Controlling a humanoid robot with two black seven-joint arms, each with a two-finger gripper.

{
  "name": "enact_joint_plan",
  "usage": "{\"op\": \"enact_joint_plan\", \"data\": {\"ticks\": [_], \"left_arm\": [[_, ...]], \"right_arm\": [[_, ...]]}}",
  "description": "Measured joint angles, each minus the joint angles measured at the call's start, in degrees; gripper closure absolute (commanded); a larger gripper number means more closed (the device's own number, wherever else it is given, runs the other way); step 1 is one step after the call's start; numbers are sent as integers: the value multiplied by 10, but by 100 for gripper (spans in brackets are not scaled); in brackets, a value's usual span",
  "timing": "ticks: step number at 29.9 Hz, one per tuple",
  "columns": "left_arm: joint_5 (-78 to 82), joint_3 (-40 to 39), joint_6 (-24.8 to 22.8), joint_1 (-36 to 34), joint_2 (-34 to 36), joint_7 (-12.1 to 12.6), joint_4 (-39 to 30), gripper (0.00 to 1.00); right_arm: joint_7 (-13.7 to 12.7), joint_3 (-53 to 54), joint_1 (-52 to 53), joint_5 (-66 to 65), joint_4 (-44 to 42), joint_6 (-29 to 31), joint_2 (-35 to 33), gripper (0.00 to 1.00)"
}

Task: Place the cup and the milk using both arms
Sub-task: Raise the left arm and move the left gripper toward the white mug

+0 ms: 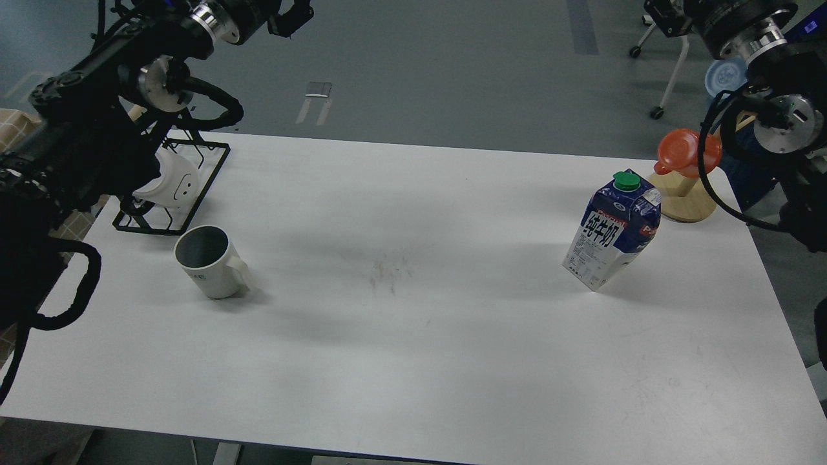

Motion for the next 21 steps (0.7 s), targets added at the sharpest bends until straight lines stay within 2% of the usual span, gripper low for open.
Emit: {"op": "enact_joint_plan", "data": {"ticks": [6, 12, 21], "left_arm": [[0, 1, -5, 6, -10, 2, 1, 1], [-7, -6, -23, 7, -12, 2, 4, 1], [-11, -41, -24, 14, 2, 1, 7, 1]], "right_arm": [[1, 0, -8, 0, -4, 33, 0, 0], [2, 0, -8, 0, -5, 35, 0, 0], [1, 1, -7, 0, -4, 34, 2, 0]]}}
